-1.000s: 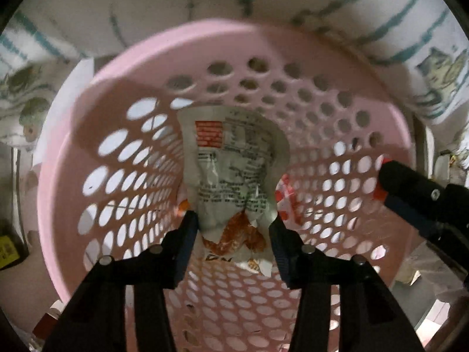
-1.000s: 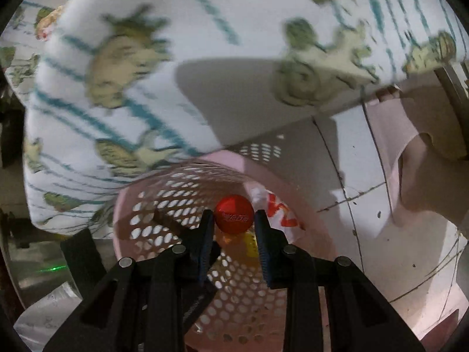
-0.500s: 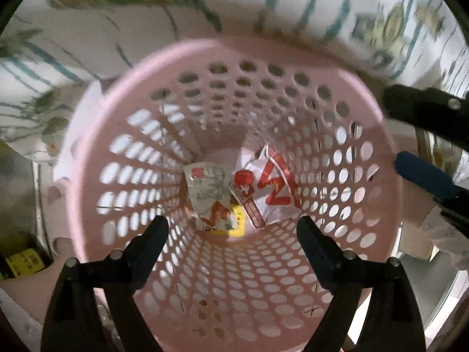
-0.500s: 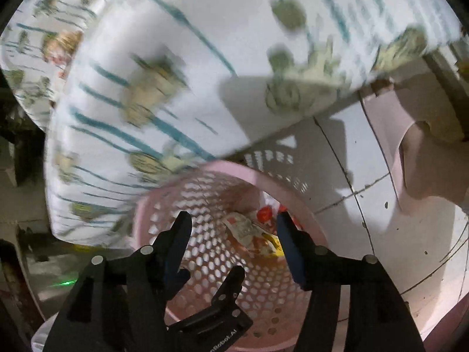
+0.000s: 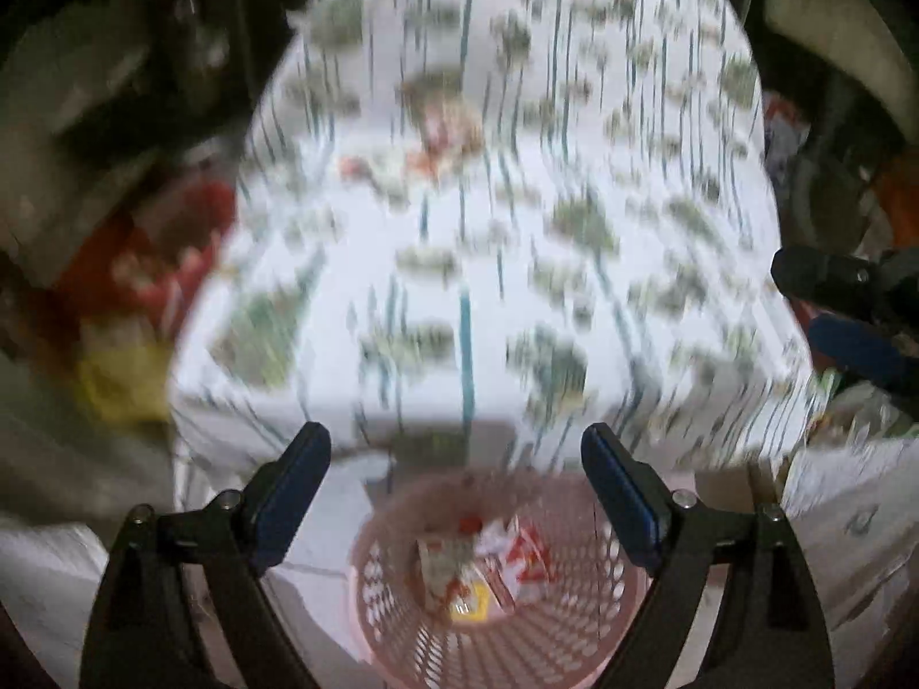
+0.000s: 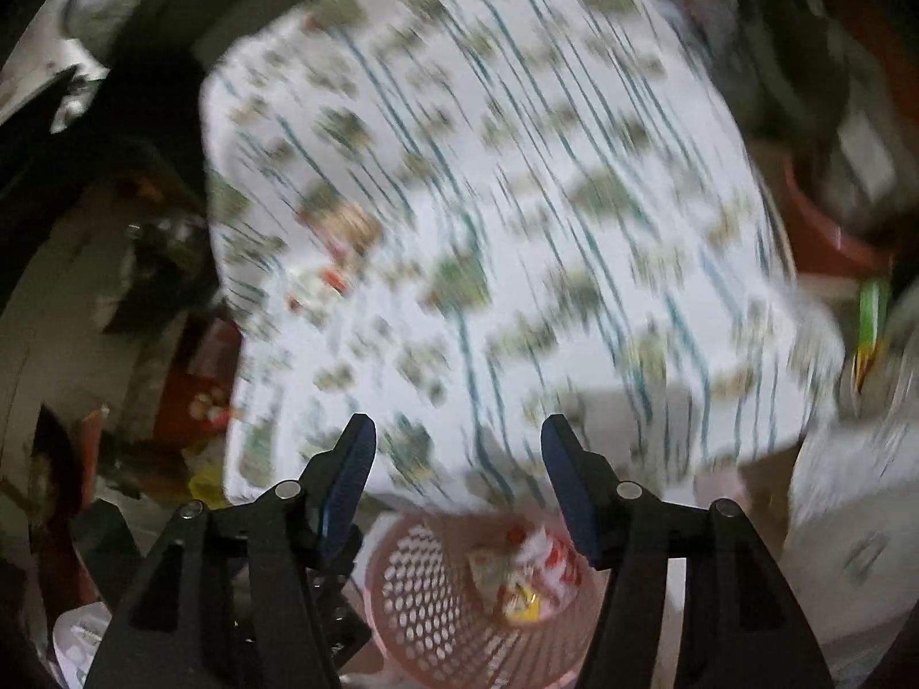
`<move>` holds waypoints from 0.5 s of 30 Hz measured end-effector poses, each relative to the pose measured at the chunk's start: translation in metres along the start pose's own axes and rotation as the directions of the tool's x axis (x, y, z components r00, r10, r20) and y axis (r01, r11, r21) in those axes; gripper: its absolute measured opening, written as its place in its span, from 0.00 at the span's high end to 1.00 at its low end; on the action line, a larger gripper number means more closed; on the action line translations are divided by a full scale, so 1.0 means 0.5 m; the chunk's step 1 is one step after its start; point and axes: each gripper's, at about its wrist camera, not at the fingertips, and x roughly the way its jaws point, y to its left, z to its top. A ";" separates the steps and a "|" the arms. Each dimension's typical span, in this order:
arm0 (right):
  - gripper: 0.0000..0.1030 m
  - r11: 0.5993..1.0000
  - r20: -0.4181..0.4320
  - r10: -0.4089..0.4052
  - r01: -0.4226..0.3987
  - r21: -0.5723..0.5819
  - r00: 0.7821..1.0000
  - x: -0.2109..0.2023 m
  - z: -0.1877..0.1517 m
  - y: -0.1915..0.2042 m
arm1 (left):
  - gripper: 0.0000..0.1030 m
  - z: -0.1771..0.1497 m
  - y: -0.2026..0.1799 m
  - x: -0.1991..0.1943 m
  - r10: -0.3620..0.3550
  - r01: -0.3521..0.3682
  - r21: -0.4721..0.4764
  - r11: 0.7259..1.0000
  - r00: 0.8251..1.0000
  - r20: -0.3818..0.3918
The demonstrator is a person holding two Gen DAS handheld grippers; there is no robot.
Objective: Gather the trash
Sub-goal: 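Move both tools back over the remaining trash on the table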
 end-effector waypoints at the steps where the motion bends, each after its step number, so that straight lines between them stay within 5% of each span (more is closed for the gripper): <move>1: 0.39 1.000 0.019 0.001 -0.001 -0.026 1.000 -0.017 0.016 0.005 | 0.13 0.011 -0.002 -0.013 0.006 -0.006 0.007 1.000 1.000 0.020; 3: 0.35 0.997 0.067 0.011 -0.005 -0.080 0.998 -0.053 0.056 0.027 | 0.01 0.049 -0.010 -0.047 0.033 -0.036 0.040 0.999 0.996 0.080; 8: 0.28 0.976 0.150 0.007 0.026 -0.216 0.989 -0.108 0.153 0.073 | 0.00 0.115 -0.014 -0.121 0.012 -0.030 0.084 0.996 0.979 0.202; 10: 0.16 0.963 0.189 0.002 0.050 -0.266 0.982 -0.127 0.179 0.085 | 0.00 0.139 -0.009 -0.133 -0.012 -0.009 0.090 0.996 0.975 0.222; 15: 0.13 0.915 0.264 -0.034 0.136 -0.380 0.964 -0.131 0.219 0.116 | 0.00 0.212 0.006 -0.127 -0.022 -0.001 0.109 0.994 0.976 0.215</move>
